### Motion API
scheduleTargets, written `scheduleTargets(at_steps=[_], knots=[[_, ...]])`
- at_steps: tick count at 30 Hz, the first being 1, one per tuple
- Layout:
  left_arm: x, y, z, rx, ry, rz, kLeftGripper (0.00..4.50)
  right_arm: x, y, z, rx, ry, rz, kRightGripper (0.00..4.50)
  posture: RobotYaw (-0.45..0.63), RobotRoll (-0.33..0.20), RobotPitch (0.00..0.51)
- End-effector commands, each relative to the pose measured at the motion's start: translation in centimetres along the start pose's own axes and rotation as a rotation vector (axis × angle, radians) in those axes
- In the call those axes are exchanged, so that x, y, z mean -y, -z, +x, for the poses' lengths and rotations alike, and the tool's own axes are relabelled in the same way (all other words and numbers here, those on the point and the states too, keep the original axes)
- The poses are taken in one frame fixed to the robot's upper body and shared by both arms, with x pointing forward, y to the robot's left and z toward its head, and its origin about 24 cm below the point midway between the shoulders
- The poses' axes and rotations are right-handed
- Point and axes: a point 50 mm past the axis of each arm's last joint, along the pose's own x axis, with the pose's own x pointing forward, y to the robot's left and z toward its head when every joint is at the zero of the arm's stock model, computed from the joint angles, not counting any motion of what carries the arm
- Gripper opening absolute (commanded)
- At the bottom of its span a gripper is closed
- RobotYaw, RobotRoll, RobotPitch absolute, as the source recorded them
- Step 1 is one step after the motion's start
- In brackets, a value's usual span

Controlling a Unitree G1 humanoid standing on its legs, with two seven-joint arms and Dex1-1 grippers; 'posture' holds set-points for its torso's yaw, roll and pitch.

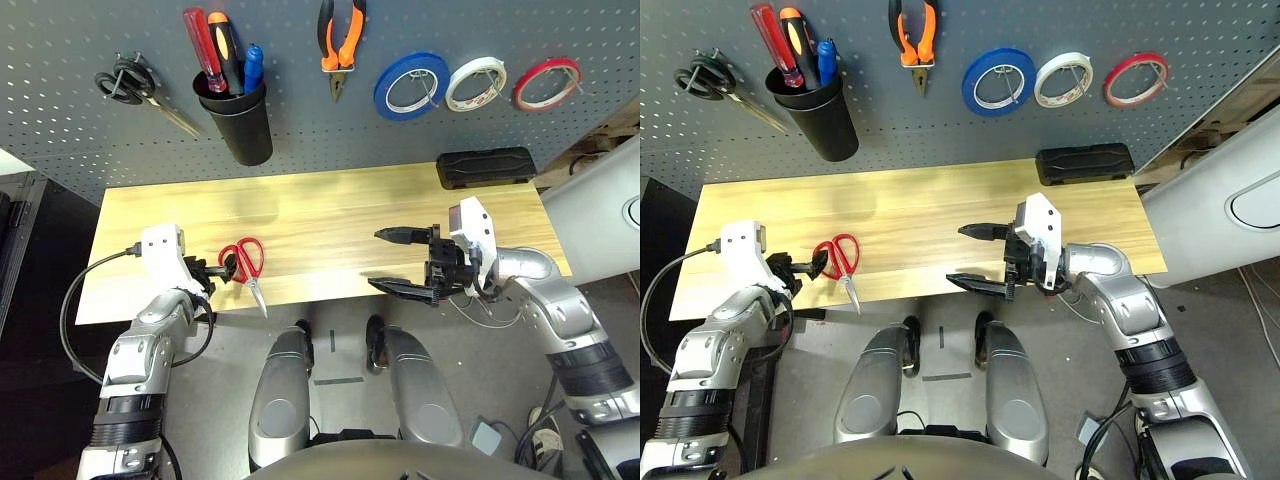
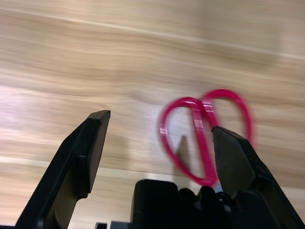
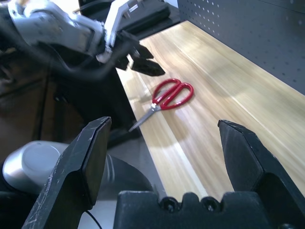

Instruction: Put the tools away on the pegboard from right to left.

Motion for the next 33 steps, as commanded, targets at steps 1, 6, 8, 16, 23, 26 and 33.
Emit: scheduleTargets(at_steps=[1, 6, 8, 16, 23, 26, 33], knots=[[0.0, 1.5, 0.4, -0.047, -0.030, 0.019, 4.49, -0.4, -0.5, -0.4, 0.023, 0.000, 0.007, 4.50, -0.03, 0.000, 0.352], [0.6, 2.3, 1.0, -0.070, -0.017, 0.021, 4.49, -0.6, -0.7, -0.6, 0.021, 0.013, 0.012, 4.50, -0.05, 0.000, 0.354], [0.7, 2.6, 1.2, -0.077, -0.017, 0.028, 4.49, -0.7, -0.9, -0.8, 0.019, 0.016, 0.011, 4.50, -0.06, 0.000, 0.356], [-0.1, 3.9, 1.6, -0.098, -0.112, 0.064, 3.11, -0.4, -1.7, -1.1, 0.023, 0.037, -0.001, 4.50, -0.07, 0.000, 0.343], [-0.1, 5.5, 1.6, -0.127, -0.107, 0.048, 0.33, 0.1, -2.3, -1.3, 0.025, 0.044, -0.018, 4.50, -0.07, 0.000, 0.309], [0.4, 5.6, 1.6, -0.116, -0.099, 0.031, 0.01, 0.5, -2.5, -1.4, 0.020, 0.049, -0.028, 4.50, -0.06, 0.000, 0.293], [0.2, 3.5, 1.2, -0.020, -0.107, -0.004, 0.01, 1.1, -2.4, -1.9, 0.010, 0.064, -0.043, 4.50, -0.02, 0.000, 0.267]])
